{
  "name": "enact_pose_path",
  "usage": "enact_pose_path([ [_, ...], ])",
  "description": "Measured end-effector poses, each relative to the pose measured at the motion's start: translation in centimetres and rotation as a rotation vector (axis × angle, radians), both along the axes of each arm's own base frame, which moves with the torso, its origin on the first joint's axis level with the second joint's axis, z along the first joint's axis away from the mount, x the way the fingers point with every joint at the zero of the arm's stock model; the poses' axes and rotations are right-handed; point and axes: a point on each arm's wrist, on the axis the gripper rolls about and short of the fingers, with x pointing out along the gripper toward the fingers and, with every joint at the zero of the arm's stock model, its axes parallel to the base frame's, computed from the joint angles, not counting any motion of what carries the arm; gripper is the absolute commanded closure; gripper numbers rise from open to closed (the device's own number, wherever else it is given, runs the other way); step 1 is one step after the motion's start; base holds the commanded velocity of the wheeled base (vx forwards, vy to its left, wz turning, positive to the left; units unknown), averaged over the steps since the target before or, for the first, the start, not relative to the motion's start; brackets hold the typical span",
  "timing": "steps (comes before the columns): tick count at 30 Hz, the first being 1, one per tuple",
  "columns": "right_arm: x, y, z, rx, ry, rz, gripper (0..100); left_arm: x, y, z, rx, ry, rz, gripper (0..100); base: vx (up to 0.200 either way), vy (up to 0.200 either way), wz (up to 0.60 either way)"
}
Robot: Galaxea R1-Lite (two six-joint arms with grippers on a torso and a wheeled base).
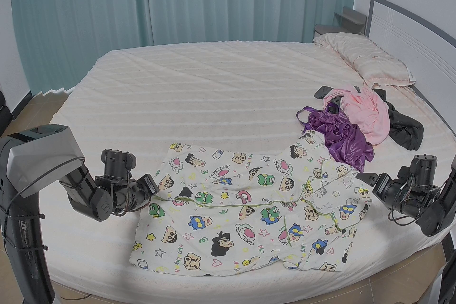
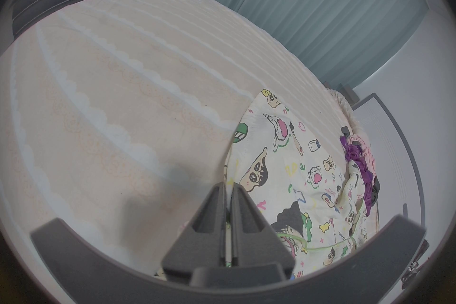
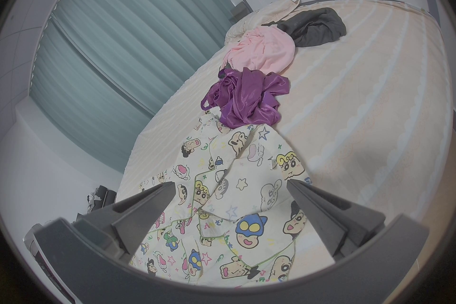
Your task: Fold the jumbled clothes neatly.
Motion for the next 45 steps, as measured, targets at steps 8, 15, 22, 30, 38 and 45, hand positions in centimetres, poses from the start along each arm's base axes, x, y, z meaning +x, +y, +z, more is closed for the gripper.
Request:
enact_pose_path([
  [8, 0.0, 0.0, 0.0, -0.001, -0.001, -0.002, 0, -0.5, 0.2, 0.2, 0.049, 0.019, -0.004, 100, 0.000, 0.000, 0.00],
  [15, 0.0, 0.0, 0.0, -0.002, -0.001, -0.001, 0, -1.0, 0.3, 0.1, 0.077, 0.028, -0.020, 0, 0.000, 0.000, 0.00],
  [22, 0.0, 0.0, 0.0, -0.001, -0.002, 0.000, 0, -0.9, 0.6, 0.7, 0.073, 0.013, -0.008, 0, 0.000, 0.000, 0.00],
  [30, 0.0, 0.3, 0.1, -0.001, -0.005, 0.009, 0, 0.5, 1.7, 3.1, 0.040, -0.069, 0.019, 0, 0.000, 0.000, 0.00],
  [38, -0.3, 0.8, 0.1, -0.002, -0.001, 0.027, 0, 3.7, 1.3, 6.0, 0.016, -0.057, -0.008, 0, 0.000, 0.000, 0.00],
  [45, -0.4, 1.0, 0.1, -0.002, -0.005, 0.035, 0, 7.7, 0.1, 6.3, -0.035, -0.092, -0.086, 0, 0.000, 0.000, 0.00],
])
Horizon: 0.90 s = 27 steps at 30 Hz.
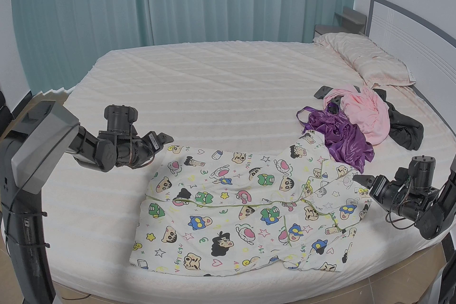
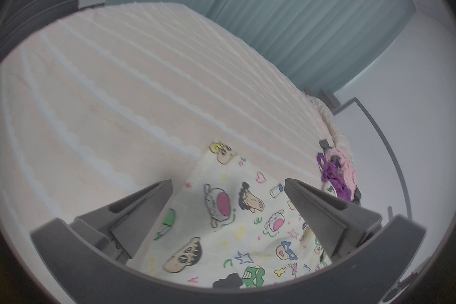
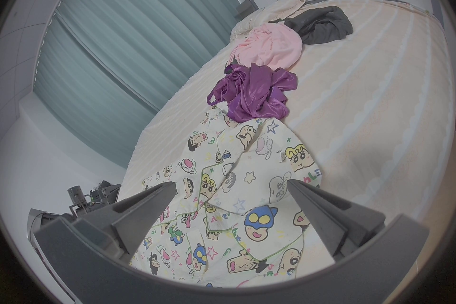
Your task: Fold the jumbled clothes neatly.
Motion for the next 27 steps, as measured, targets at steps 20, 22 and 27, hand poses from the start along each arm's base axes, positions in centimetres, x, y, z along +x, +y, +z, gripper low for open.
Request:
enact_pose_path([
  [20, -0.2, 0.1, -0.2, 0.000, 0.007, 0.005, 0, 1.4, -0.8, -4.5, -0.070, 0.048, -0.054, 0, 0.000, 0.000, 0.00],
  [22, -0.2, 0.1, -0.2, 0.000, 0.008, 0.006, 0, 0.9, -0.6, -4.1, -0.085, 0.053, -0.044, 0, 0.000, 0.000, 0.00],
  [27, -0.2, 0.1, -0.2, 0.001, 0.011, 0.006, 0, 0.2, -0.2, -2.8, -0.151, 0.062, 0.002, 0, 0.160, 0.000, 0.00],
])
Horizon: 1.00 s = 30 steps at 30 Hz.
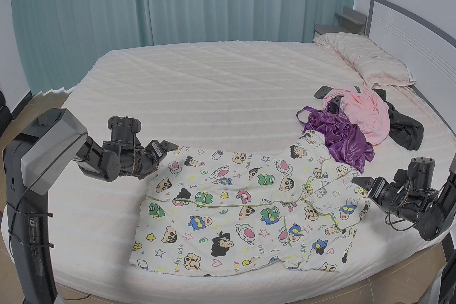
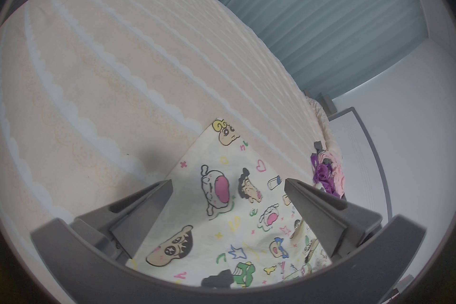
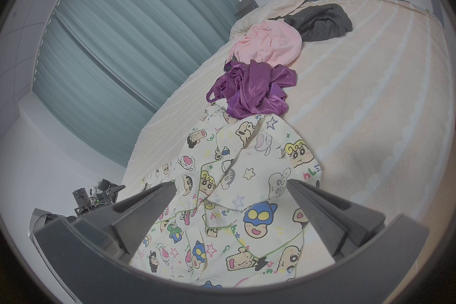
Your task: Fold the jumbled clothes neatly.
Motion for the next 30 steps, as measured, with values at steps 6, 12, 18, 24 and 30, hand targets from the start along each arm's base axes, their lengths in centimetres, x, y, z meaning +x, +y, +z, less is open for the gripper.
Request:
enact_pose_path([
  [6, 0.0, 0.0, -0.1, 0.000, 0.003, 0.001, 0, -0.3, 1.0, 1.0, -0.013, -0.011, 0.024, 0, 0.167, 0.000, 0.00],
  [12, 0.0, 0.0, -0.1, 0.000, 0.004, 0.001, 0, -0.6, 1.3, 1.0, -0.038, -0.001, -0.009, 0, 0.000, 0.000, 0.00],
  [18, 0.0, 0.0, -0.1, -0.001, 0.005, 0.002, 0, -0.6, 1.4, 1.0, -0.048, -0.011, -0.023, 0, 0.000, 0.000, 0.00],
  [24, 0.0, 0.2, -0.2, -0.001, 0.008, 0.008, 0, 0.0, 1.2, 1.0, -0.056, -0.085, -0.026, 0, 0.000, 0.000, 0.00],
  [30, 0.0, 0.5, -0.3, -0.001, 0.013, 0.018, 0, 0.9, 0.9, -0.2, -0.051, -0.091, -0.030, 0, 0.000, 0.000, 0.00],
])
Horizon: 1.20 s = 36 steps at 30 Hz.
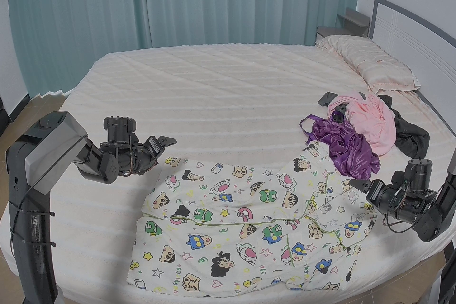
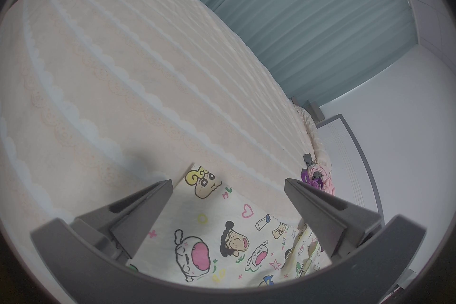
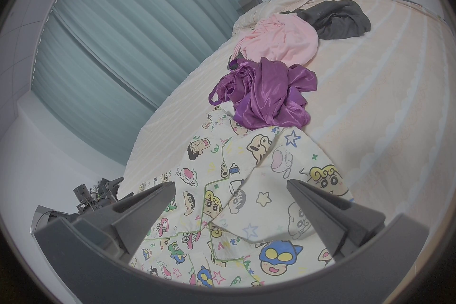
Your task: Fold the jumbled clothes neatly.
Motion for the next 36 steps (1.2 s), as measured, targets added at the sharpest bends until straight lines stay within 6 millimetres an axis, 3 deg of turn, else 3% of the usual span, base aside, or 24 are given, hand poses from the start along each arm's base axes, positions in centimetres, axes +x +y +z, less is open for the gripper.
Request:
enact_pose_path([
  [10, 0.0, 0.1, -0.1, -0.002, 0.004, 0.005, 0, 1.1, -1.2, -1.6, 0.029, -0.006, -0.003, 0, 0.000, 0.000, 0.00],
  [26, 0.2, 0.4, -0.8, -0.003, 0.019, 0.013, 0, 2.0, -1.4, -3.3, 0.101, -0.015, 0.023, 0, 0.000, 0.000, 0.00],
  [27, 0.1, 0.4, -0.8, -0.003, 0.021, 0.014, 0, 2.0, -1.4, -3.3, 0.103, -0.015, 0.022, 100, 0.000, 0.000, 0.00],
  [36, 0.2, 0.4, -0.9, -0.004, 0.024, 0.013, 0, 2.0, -1.6, -4.0, 0.134, -0.011, 0.005, 100, 0.000, 0.000, 0.00],
])
